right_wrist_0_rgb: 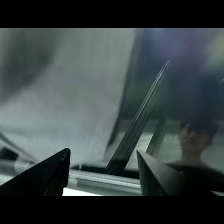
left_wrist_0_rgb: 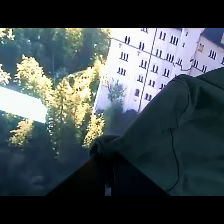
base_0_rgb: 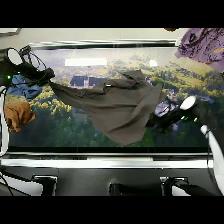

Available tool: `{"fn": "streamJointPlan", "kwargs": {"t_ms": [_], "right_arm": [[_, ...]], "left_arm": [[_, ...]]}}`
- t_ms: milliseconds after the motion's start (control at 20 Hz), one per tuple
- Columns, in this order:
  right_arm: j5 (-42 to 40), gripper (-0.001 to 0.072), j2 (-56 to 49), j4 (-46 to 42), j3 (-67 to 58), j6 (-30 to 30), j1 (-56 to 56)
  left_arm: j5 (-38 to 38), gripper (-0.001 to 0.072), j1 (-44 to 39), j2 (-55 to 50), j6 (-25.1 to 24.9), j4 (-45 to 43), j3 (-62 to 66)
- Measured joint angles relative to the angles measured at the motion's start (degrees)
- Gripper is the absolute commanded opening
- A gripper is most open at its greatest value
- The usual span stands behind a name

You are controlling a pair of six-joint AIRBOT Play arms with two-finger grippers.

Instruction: Fold the clothes and pants, and hang the long-sleeved shirts on hangers.

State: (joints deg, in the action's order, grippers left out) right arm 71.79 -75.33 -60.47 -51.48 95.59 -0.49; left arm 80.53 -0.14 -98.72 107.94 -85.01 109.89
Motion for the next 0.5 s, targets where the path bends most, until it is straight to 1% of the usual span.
{"fn": "streamJointPlan", "kwargs": {"t_ms": [150, 350, 450, 500], "right_arm": [[-5.20, 0.0504, 2.14, 2.56, 7.78, 1.60, 6.45], [-10.69, 0.0501, 2.89, 3.80, 11.26, 4.59, 11.52], [-12.92, 0.0465, 2.60, 4.20, 11.87, 6.10, 12.55], [-13.70, 0.0377, 2.47, 4.63, 12.02, 6.73, 12.85]], "left_arm": [[0.09, 0.0020, 0.00, 0.00, 0.00, 0.00, 0.00], [0.09, 0.0020, 0.00, 0.00, 0.00, 0.00, 0.00], [0.09, 0.0020, 0.00, 0.00, 0.00, -0.02, 0.00], [0.09, 0.0020, 0.00, 0.00, 0.00, -0.02, 0.00]]}}
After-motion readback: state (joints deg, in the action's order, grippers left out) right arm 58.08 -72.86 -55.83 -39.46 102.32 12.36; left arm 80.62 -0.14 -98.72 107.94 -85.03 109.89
